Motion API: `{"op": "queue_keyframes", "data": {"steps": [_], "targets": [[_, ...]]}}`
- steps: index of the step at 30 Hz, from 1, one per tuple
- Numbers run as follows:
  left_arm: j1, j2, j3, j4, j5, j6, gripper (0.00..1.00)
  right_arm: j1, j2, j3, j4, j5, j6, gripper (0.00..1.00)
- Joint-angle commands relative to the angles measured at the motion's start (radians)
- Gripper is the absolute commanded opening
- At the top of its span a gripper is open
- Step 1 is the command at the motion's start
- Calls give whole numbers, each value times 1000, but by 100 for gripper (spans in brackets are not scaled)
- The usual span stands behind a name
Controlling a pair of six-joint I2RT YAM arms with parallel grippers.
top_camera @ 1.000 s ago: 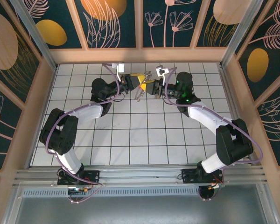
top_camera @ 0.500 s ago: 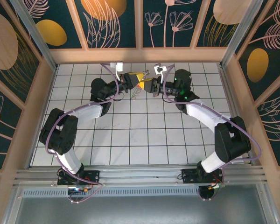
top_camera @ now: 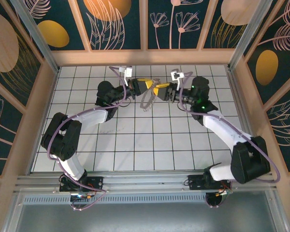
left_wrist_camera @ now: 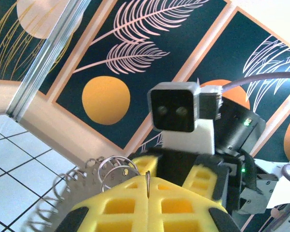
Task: Put the keys on the keyring
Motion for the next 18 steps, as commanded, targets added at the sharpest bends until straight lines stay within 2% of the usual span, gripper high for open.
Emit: {"op": "queue_keyframes", "data": {"steps": [1, 9, 18], "targets": [[-3, -15, 31, 15, 20, 31, 0, -22, -76, -38, 57, 32, 17, 35], [-3, -15, 30, -1, 11, 39, 0, -13, -30, -49, 271, 110, 225, 35], [-3, -50, 27, -9, 9, 43, 0, 20, 41, -31, 331, 122, 264, 36]]}}
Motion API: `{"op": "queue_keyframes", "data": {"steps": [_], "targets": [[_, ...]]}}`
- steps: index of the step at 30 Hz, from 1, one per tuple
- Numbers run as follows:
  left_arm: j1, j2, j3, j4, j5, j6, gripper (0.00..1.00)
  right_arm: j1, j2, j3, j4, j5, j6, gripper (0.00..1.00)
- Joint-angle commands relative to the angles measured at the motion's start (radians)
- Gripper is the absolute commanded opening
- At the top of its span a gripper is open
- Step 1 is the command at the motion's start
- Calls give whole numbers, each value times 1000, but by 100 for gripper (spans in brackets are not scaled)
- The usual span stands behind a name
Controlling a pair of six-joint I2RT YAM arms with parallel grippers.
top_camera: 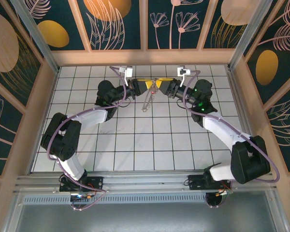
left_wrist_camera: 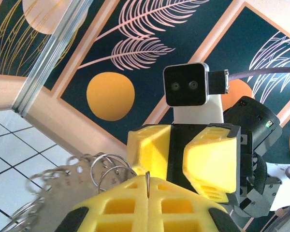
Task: Put the keys on the keyring
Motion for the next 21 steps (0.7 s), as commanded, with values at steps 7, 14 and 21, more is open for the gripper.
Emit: {"op": "queue_keyframes", "data": {"steps": [7, 14, 21], "targets": [[-4, -45, 28, 30, 7, 23, 0, 37, 53, 21, 93, -7, 33, 34], [-4, -44, 25, 32, 10, 25, 0, 44, 57, 17, 103, -11, 29, 18], [-4, -38, 25, 38, 13, 18, 0, 43, 73, 44, 109, -25, 36, 14]]}}
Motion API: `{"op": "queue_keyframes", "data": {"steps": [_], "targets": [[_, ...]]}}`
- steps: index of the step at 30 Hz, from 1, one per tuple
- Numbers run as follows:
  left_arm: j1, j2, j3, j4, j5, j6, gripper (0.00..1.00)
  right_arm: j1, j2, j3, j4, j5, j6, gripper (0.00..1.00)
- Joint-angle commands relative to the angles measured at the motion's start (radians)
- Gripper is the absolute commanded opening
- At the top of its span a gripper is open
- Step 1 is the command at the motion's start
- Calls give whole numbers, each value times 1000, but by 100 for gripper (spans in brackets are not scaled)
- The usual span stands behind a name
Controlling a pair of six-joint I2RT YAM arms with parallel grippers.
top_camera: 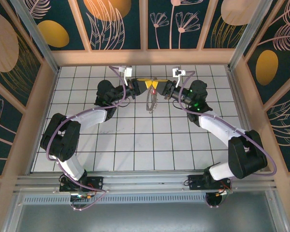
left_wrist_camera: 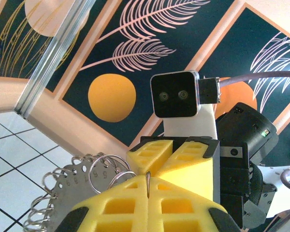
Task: Put the keys on the keyring
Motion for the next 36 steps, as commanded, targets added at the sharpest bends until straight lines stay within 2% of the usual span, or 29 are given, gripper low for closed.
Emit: {"op": "queue_keyframes", "data": {"steps": [1, 3, 5, 12, 18, 26, 36], "targets": [[-5, -29, 25, 46, 20, 8, 0, 7, 19, 43, 49, -25, 5, 12], [-5, -29, 25, 47, 23, 8, 0, 7, 25, 50, 47, -32, 5, 8], [-5, -30, 24, 47, 24, 8, 0, 7, 35, 62, 46, -45, 2, 0], [-5, -32, 42, 26, 34, 12, 0, 2, 43, 103, -34, -76, -68, 0], [-5, -47, 55, -21, 31, 46, 21, -17, 41, 142, -121, -121, -142, 0], [6, -68, 94, -125, 69, 121, 31, -54, 46, 192, -221, -182, -209, 0], [13, -59, 126, -138, 163, 138, 25, -75, 62, 226, -292, -213, -261, 0]]}}
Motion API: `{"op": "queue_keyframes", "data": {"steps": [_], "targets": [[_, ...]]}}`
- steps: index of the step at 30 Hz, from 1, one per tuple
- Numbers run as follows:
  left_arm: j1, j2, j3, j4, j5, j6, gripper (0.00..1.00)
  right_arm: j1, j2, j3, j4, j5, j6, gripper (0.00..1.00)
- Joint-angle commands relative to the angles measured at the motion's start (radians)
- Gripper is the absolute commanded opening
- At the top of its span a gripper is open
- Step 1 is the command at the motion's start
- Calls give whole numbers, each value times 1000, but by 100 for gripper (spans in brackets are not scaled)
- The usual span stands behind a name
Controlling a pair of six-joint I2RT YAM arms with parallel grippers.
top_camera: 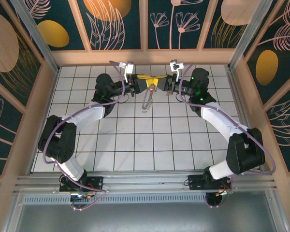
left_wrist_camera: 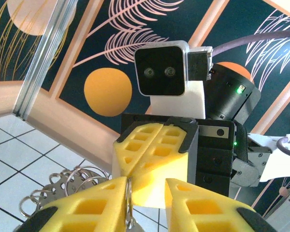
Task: Put the keys on the keyring
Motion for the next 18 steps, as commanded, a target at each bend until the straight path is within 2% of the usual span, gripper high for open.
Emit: {"op": "queue_keyframes", "data": {"steps": [1, 18], "targets": [[-2, -25, 42, 29, 80, 28, 24, -17, 19, 41, -28, -14, -41, 0], [-1, -15, 81, -52, 148, 89, 6, -21, 49, 102, -115, -48, -95, 0]]}}
